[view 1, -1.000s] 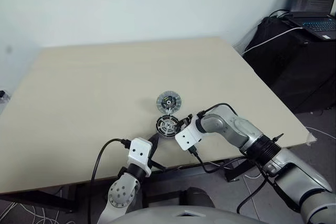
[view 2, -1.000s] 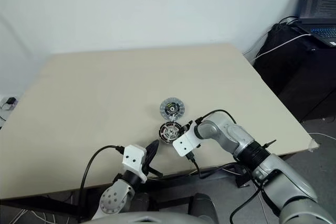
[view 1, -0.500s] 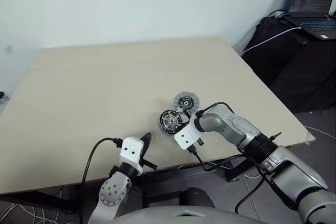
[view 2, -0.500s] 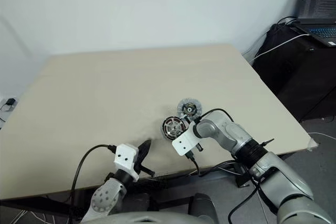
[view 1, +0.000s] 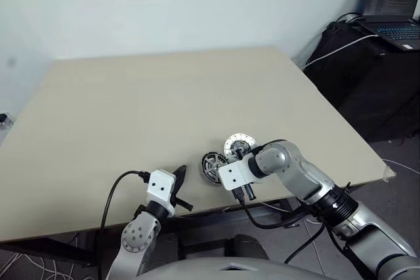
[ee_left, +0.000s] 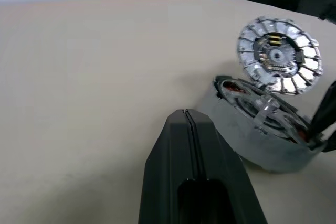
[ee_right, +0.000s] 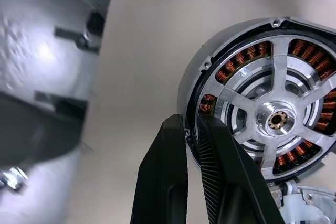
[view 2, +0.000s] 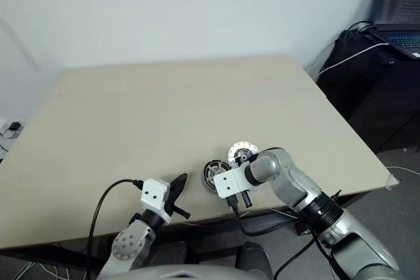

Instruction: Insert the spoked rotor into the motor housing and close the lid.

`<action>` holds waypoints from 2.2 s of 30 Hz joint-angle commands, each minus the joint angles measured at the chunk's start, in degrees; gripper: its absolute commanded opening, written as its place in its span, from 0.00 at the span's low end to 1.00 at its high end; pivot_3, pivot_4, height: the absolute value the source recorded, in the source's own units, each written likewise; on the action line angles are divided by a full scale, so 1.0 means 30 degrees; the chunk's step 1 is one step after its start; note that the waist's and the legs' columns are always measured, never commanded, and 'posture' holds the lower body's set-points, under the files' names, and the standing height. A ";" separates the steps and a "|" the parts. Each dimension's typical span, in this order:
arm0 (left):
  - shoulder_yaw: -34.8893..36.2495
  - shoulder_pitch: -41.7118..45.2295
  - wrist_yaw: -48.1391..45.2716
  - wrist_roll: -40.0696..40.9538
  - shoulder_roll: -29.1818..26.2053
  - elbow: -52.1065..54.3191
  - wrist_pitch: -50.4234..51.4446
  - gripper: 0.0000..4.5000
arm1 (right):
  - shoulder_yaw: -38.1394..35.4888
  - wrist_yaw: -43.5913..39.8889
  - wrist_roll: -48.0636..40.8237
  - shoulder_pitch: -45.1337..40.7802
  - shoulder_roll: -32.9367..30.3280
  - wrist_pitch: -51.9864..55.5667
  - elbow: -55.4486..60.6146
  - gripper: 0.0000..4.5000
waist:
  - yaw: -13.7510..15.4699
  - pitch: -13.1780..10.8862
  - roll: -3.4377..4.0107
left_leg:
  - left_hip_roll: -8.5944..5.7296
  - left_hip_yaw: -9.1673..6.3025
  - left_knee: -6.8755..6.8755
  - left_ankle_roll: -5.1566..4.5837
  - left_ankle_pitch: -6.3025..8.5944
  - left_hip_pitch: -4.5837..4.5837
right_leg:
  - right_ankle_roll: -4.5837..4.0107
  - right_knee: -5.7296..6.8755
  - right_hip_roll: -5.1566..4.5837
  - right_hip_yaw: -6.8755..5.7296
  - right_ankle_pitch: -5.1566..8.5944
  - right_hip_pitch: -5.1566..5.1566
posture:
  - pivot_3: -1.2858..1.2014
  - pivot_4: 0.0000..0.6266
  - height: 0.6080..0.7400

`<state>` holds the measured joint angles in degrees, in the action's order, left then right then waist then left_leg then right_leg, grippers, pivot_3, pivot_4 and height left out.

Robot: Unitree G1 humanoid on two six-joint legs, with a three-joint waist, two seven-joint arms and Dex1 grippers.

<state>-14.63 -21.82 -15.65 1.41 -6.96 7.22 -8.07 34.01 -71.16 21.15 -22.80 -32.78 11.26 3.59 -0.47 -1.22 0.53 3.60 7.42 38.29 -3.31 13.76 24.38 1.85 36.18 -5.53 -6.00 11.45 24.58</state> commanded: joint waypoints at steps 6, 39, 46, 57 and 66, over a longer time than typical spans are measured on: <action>0.0105 0.0217 -0.0294 0.0210 0.0148 -0.0589 -0.1258 0.00 | -0.0832 0.1498 -0.1019 -0.0170 0.2047 0.3913 -0.0449 0.02 | -0.0068 0.0026 -0.0039 | 0.0006 -0.0001 0.0000 0.0001 0.0000 -0.0002 | -0.0001 0.0019 0.0003 -0.0001 0.0000 0.0005 | 0.52 0.00 1.00; -0.1255 -0.0721 0.0533 -0.0761 0.0624 0.1629 0.0085 0.00 | -0.5522 1.0639 -0.4494 -0.1508 0.7601 0.5073 0.1247 0.00 | -0.0007 -0.0049 0.0020 | -0.0003 -0.0022 -0.0035 0.0110 0.0232 -0.0182 | -0.0056 -0.0044 -0.0246 -0.0412 -0.0088 0.0038 | 0.52 0.00 1.00; -0.2054 -0.0717 0.1045 -0.1292 0.0886 0.2432 0.0989 0.00 | -0.7060 1.6017 -0.1805 0.0057 0.6846 0.4483 0.2947 0.00 | -0.0019 -0.0051 0.0017 | -0.0010 0.0007 -0.0023 0.0089 0.0255 -0.0193 | -0.0034 -0.0073 -0.0267 -0.0400 -0.0091 0.0021 | 0.52 0.00 1.00; -0.1875 -0.0270 0.0831 -0.1024 0.0342 0.3425 0.2236 0.00 | -0.9582 1.8649 -0.0963 0.6530 0.5716 0.5737 0.6120 0.00 | -0.0087 -0.0068 0.0027 | -0.0003 -0.0007 -0.0035 0.0089 0.0256 -0.0195 | -0.0035 -0.0076 -0.0260 -0.0401 -0.0082 0.0023 | 0.52 0.00 1.00; -0.0209 -0.0296 -0.0721 0.0272 -0.1477 0.2831 0.1829 0.00 | -0.9016 1.8417 -0.1737 0.9539 0.5127 0.3420 0.3953 0.00 | -0.0191 -0.0107 0.0061 | 0.0000 -0.0039 -0.0043 0.0092 0.0259 -0.0226 | -0.0032 -0.0071 -0.0257 -0.0400 -0.0083 0.0015 | 0.52 0.00 1.00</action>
<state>-15.78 -23.07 -16.85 1.24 -11.09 15.09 -0.76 6.44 -14.17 18.00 5.66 -16.99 25.10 15.61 -1.04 -1.54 0.71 3.60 7.31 38.16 -3.03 14.54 23.71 1.76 35.96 -6.30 -7.20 11.20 24.62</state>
